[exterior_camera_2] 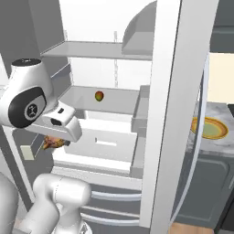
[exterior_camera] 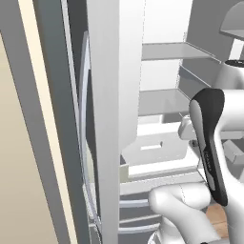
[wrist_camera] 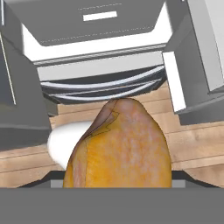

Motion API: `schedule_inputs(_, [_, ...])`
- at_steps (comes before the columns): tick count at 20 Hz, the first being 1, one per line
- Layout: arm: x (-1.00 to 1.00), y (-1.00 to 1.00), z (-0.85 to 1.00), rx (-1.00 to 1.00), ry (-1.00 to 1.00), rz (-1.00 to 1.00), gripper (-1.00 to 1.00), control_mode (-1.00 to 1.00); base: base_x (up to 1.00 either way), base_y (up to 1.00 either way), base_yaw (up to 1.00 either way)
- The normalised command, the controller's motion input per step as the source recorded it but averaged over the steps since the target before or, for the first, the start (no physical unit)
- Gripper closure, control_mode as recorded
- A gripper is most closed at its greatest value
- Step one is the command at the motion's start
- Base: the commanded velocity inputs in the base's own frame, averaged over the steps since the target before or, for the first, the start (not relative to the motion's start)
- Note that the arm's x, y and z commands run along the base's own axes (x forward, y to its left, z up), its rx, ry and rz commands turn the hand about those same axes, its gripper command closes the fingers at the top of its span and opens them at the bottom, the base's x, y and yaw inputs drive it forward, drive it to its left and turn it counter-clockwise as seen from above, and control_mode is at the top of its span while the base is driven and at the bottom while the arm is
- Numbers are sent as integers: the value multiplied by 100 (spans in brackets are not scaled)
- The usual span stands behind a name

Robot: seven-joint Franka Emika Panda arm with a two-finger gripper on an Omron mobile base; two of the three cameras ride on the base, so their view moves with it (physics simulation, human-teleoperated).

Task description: Pick chicken drumstick from the fridge and place it on the plate on the counter.

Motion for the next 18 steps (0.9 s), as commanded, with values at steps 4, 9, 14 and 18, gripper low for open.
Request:
schedule_inputs(4, [0,0,0,0,0,0,100,100,-89,0,0])
schedule_inputs(9, [0,0,0,0,0,0,100,100,-65,9,-4])
schedule_inputs(14, [0,0,0,0,0,0,100,100,-57,17,-9])
schedule_inputs(18, [0,0,0,0,0,0,100,100,-45,27,-27])
